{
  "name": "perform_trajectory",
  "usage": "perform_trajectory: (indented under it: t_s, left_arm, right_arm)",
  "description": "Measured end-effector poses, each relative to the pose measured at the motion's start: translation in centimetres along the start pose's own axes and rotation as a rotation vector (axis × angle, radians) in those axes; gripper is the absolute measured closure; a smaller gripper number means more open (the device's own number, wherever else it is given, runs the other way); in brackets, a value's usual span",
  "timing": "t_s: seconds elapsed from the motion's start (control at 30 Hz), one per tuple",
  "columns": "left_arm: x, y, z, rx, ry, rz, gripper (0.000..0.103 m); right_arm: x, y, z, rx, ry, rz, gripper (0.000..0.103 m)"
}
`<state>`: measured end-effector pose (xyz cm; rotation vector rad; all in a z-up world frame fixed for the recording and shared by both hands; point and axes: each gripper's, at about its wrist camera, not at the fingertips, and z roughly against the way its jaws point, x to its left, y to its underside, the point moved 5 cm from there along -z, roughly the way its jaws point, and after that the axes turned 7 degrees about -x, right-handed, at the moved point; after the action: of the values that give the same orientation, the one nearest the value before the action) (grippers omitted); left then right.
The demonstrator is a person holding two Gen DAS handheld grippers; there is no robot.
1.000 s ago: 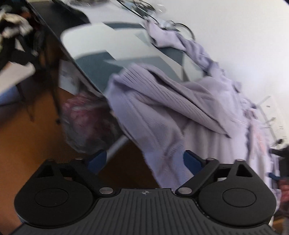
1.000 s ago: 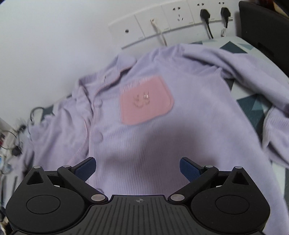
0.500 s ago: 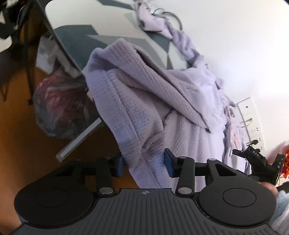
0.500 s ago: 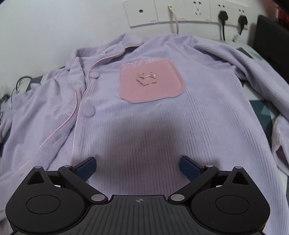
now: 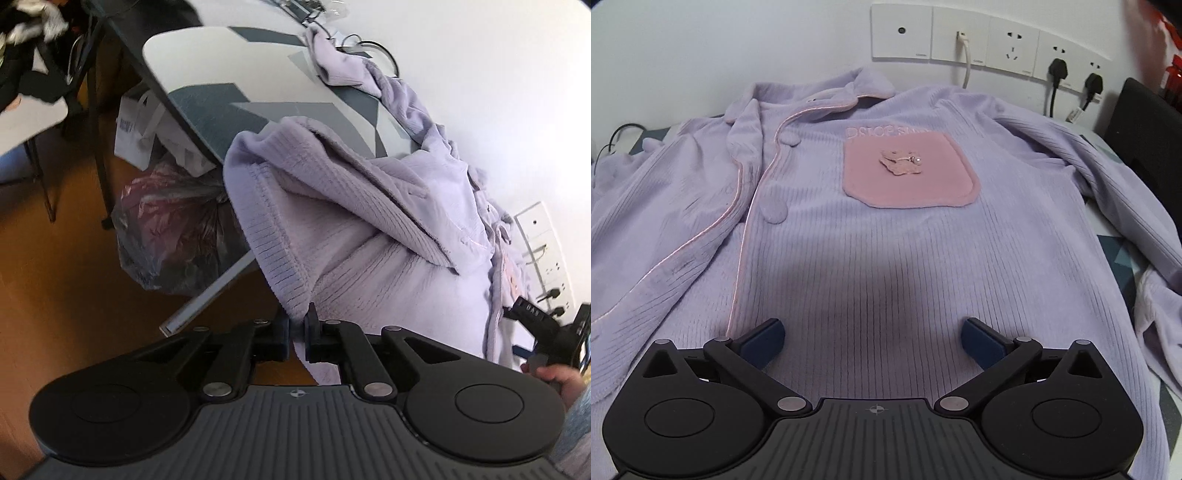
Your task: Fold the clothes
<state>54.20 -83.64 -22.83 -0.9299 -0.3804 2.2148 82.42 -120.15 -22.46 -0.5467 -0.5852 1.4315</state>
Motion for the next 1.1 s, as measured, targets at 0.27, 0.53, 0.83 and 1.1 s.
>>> perform_trajectory:
  t_s: [0.27,0.53,0.83,1.1]
  left_arm:
    - [-0.3,-1.3,2.2,-0.077,-0.046,-0.119,0.034]
    - [-0.8,-5.9,4.8,-0.199,-0.117,-0.388,0.021]
    - [-2.8,-8.8,-0.8,-0.113,-0.087,-0.387,0.032]
    - [-2.8,-9.2,-5.1,-0.006,-0.042,-0.309,0.081]
  right_arm:
    - [0.0,-4.1,0.8,0.081,0.030,-0.109,0.001]
    - [1.0,-9.7,3.0,0.046,-0.054,-0.199,0.001]
    - [-0.1,-7.9,0.5,0.126,0.000,-0.333,0.005]
    - [-0.4,-6.4,0.8,0.110,-0.016,-0.254,0.005]
